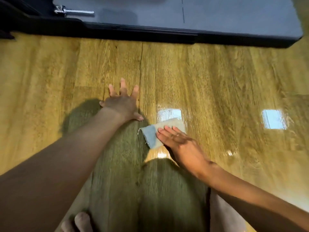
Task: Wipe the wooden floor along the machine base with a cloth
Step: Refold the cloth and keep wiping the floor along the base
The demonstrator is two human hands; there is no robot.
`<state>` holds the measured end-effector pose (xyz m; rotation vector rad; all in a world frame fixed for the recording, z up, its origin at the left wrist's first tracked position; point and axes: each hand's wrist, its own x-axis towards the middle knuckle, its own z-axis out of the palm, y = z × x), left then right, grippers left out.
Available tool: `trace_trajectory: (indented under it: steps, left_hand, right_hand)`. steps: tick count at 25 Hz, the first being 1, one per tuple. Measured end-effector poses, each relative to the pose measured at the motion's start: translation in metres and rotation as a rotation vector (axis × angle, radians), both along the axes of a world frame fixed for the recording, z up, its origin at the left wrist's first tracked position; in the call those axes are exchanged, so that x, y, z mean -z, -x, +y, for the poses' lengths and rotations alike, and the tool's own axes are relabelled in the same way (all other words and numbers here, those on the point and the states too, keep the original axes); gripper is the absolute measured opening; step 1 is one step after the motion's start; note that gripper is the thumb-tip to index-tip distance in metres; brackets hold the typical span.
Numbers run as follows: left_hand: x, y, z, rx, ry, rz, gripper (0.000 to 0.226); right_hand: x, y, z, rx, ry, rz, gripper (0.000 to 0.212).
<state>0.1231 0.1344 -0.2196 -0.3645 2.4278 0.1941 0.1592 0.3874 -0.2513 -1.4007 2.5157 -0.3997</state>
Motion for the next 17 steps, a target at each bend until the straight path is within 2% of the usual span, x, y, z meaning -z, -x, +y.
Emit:
trace_trajectory:
  steps: [2, 4, 6, 8, 10, 14, 16, 17]
  left_hand:
    - [0.002, 0.002, -0.003, -0.009, 0.017, -0.029, 0.117]
    - [0.001, 0.006, -0.004, -0.020, 0.003, -0.063, 0.119]
    - [0.001, 0.010, -0.003, -0.027, -0.021, -0.077, 0.122]
    - [0.001, 0.013, -0.003, -0.040, -0.025, -0.090, 0.124]
    - [-0.002, 0.013, -0.002, -0.053, -0.032, -0.110, 0.125]
    - [0.001, 0.015, 0.001, -0.065, -0.035, -0.134, 0.126]
    - [0.000, 0.017, 0.003, -0.090, -0.054, -0.140, 0.127]
    - [0.000, 0.018, 0.003, -0.096, -0.061, -0.139, 0.127]
  right_hand:
    - [-0.001, -0.015, 0.025, -0.127, 0.076, 0.012, 0.055]
    - [-0.003, 0.007, 0.024, -0.191, 0.096, 0.049, 0.051]
    - [-0.006, 0.051, -0.006, -0.070, 0.057, 0.014, 0.058]
    - [-0.010, 0.094, -0.044, 0.102, 0.039, -0.012, 0.055]
    - [-0.009, 0.103, -0.057, 0.179, 0.016, -0.048, 0.051]
    - [-0.004, 0.046, -0.010, -0.016, 0.003, -0.004, 0.066]
    - [0.000, 0.061, -0.011, -0.071, 0.057, 0.013, 0.064]
    - [-0.001, 0.081, -0.024, -0.019, 0.069, 0.021, 0.060]
